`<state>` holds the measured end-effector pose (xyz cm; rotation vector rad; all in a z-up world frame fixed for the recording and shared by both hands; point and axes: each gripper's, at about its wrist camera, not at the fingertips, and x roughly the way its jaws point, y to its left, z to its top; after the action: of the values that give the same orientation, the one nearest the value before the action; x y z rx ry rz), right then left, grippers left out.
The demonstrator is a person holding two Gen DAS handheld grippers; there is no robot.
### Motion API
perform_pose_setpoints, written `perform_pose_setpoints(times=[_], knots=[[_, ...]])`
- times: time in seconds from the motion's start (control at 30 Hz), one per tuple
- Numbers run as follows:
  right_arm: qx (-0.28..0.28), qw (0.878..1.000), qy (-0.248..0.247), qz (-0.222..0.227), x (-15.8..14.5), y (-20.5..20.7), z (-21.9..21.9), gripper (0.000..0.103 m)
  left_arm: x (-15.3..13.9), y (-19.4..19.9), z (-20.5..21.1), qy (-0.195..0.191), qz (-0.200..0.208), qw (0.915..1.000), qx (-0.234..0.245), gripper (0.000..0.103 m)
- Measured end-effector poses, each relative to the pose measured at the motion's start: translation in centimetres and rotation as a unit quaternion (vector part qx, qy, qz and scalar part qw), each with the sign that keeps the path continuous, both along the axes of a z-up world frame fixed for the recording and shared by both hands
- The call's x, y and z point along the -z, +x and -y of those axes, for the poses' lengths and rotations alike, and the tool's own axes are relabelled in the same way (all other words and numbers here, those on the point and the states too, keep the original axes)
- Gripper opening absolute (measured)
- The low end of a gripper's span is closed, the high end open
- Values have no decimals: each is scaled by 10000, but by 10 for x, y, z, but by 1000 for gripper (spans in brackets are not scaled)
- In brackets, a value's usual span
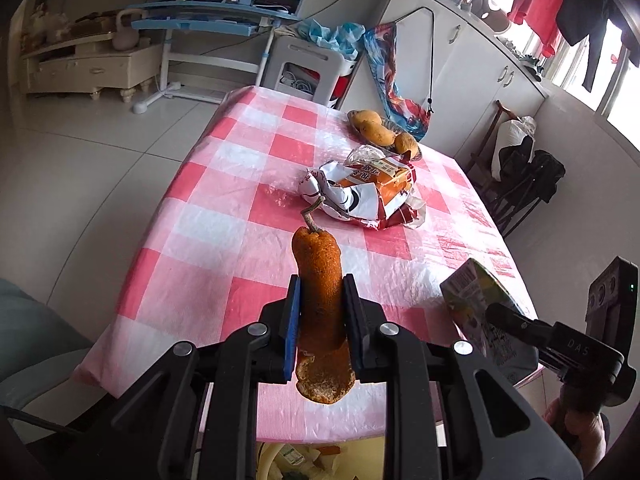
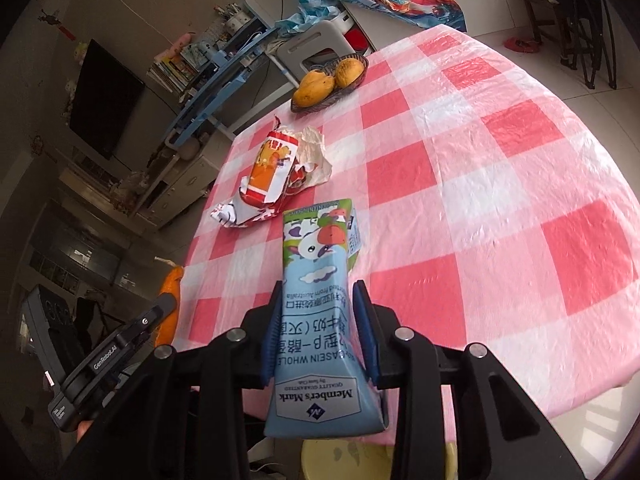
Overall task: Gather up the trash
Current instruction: 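Carry carton and peel over the yellow bucket and open both tools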
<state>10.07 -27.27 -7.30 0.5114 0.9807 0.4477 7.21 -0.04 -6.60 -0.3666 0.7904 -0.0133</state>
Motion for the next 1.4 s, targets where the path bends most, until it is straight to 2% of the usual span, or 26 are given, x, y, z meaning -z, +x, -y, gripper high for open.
perform_pose_setpoints(times=[0.13,0.43,0.57,0.73,0.87,0.97,1.07,1.13,1.2,1.27,1.3,1.4], knots=[[-144,9998,143,5,-3,-24,-4,32,-3,-10,0,-6,52,10000,46,20],[-599,9982,7,53,-2,-71,-25,32,-7,-28,2,6,100,9999,138,20],[-902,9957,-198,-25,7,-95,-39,29,-9,-37,6,15,111,9997,230,20],[-1331,9880,-665,-417,28,-105,-65,32,-7,-52,17,101,72,9989,443,20],[-1049,9919,-643,-327,23,-105,-55,49,-4,-69,28,194,-5,9977,654,20],[-681,9961,-536,-168,16,-106,-39,57,3,-80,42,313,-151,9953,900,20],[-243,9992,-327,30,10,-106,-22,64,14,-90,62,516,-445,9893,1290,20],[55,9996,-240,146,6,-106,-12,68,25,-93,75,617,-763,9819,1621,21],[270,9994,-148,137,6,-104,-4,71,38,-95,88,786,-1109,9716,1936,25],[389,9992,-107,43,10,-103,2,71,40,-96,93,1057,-1151,9682,1955,35],[424,9990,-105,4,11,-101,3,71,38,-97,94,1166,-1087,9687,1903,44],[483,9987,-153,-11,10,-99,5,72,28,-99,83,1139,-823,9771,1598,58]])
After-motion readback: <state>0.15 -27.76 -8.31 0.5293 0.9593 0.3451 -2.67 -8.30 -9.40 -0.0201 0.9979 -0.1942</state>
